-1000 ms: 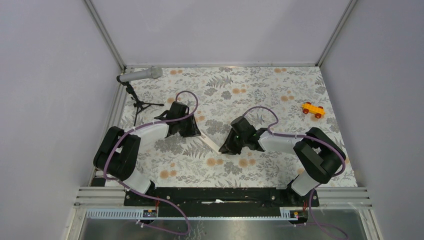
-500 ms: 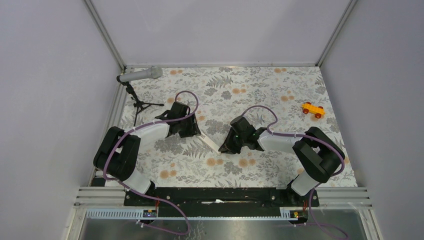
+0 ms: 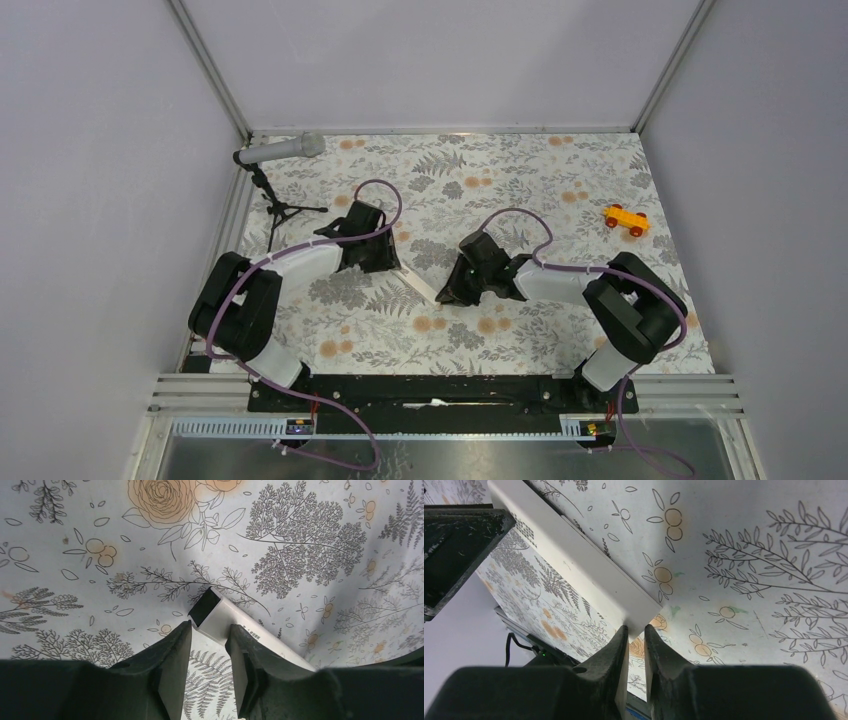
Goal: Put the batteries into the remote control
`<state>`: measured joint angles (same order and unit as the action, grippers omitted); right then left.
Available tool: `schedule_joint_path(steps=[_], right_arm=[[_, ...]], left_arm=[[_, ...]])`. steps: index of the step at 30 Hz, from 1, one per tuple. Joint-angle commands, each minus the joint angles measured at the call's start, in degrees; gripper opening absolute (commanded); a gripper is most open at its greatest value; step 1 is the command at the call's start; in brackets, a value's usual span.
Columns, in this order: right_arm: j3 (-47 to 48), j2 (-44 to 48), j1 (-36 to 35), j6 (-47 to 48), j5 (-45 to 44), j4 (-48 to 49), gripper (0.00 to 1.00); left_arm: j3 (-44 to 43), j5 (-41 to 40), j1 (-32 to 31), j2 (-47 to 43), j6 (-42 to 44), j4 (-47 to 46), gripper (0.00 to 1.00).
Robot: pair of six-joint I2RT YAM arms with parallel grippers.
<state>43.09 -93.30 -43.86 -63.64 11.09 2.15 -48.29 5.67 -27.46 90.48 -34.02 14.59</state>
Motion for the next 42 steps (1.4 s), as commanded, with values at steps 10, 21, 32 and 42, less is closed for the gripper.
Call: schedule_joint_path(steps=[10,21,32,42], right_arm=[[3.88,-6.21,0.97,17.53,-3.4,-1.78,0.18],[8.34,-4.49,1.04,23.1,-4.27,-8.18,0.21],[9.21,-4.52,1.0,23.93,-1.92,-7.88,0.25],[8.86,-0.92,1.61,17.49,1.69,-4.5,0.48]], left_arm=[[1.33,-2.27,-1.28,0.03,5.7,12.04,0.6],[-3.12,-2.58,-1.28,-5.37,5.15,14.31,0.74],[-5.32,-2.99,-1.04,-8.96,5.02,16.13,0.94],[-2.87,6.06,4.63,-7.86,4.82,12.11,0.88]])
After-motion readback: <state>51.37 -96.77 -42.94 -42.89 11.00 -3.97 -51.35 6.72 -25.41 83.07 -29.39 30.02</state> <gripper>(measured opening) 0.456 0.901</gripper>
